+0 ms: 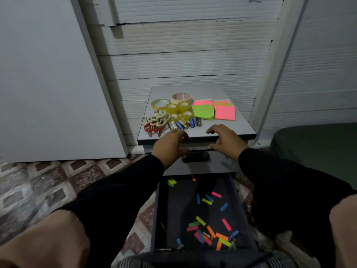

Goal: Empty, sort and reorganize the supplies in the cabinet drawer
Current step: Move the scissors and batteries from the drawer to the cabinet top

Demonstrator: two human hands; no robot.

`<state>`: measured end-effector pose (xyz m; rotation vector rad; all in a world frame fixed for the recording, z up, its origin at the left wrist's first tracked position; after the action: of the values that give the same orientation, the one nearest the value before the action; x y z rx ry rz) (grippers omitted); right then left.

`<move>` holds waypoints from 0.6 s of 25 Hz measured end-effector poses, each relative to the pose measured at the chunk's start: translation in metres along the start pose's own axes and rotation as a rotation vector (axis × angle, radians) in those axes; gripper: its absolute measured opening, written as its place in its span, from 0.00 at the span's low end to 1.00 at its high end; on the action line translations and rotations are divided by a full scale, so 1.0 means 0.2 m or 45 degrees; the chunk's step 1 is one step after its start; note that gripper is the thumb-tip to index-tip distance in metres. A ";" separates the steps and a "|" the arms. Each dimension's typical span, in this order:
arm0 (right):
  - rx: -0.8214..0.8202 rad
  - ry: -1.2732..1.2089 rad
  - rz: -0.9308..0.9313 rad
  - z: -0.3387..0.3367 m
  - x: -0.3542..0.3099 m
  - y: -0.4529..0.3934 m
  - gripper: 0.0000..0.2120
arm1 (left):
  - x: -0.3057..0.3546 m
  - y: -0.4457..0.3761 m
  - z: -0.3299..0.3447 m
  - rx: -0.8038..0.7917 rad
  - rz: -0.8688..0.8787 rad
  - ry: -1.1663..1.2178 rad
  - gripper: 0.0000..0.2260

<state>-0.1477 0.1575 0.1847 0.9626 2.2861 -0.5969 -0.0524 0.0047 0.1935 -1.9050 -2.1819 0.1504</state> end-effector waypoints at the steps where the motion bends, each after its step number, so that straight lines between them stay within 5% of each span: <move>1: -0.025 0.009 0.014 0.01 0.00 0.04 0.19 | 0.01 0.06 0.03 -0.034 0.006 0.004 0.16; 15: -0.576 0.152 0.326 0.50 0.45 0.52 0.17 | -0.02 0.58 0.74 -0.579 -0.006 -0.041 0.23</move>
<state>-0.0878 0.2092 0.0341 1.0545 2.2093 0.0875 0.0226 0.0288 0.0231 -2.1292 -2.3963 -0.3489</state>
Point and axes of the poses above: each hand's wrist, its own y-axis away from the middle knuckle, its own z-axis out of the palm, x = y × z, the point moved 4 cm from there along -y, towards the middle knuckle, and after that the axes turned 14 degrees about -y, right-handed, at the moved point
